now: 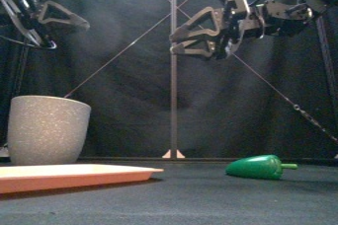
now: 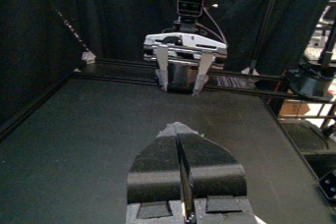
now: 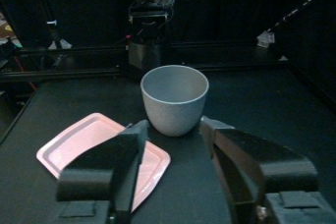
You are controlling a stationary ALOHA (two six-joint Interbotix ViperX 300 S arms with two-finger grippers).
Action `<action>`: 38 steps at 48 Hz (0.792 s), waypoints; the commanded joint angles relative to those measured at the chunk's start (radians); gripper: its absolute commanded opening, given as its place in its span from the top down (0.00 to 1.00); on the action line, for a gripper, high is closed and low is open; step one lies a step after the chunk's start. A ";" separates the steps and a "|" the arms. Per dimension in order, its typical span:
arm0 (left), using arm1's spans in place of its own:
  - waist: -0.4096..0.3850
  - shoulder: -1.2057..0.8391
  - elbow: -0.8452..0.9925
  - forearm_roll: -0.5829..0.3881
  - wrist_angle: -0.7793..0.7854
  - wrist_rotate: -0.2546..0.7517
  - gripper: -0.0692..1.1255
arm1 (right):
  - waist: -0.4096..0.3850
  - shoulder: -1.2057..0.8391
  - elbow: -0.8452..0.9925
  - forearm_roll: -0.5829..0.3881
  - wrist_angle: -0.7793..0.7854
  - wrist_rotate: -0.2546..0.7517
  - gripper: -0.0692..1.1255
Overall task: Pick the onion then place it in the grey bowl
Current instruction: Drop onion in the grey bowl and return to neutral
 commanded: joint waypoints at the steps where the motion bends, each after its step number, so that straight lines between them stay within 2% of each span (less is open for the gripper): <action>1: 0.003 0.005 -0.018 -0.008 -0.009 -0.002 0.94 | 0.002 -0.061 0.011 0.000 -0.011 -0.003 0.35; 6: 0.003 0.005 -0.017 -0.017 -0.009 0.000 0.94 | 0.000 -0.091 0.034 -0.003 -0.011 -0.006 0.46; 9: 0.003 0.005 -0.017 -0.018 -0.009 0.002 0.94 | 0.000 -0.109 0.044 -0.003 -0.011 -0.008 0.49; 38: 0.003 0.005 -0.028 -0.015 -0.018 0.006 0.94 | -0.006 -0.212 0.094 -0.074 -0.014 -0.012 0.49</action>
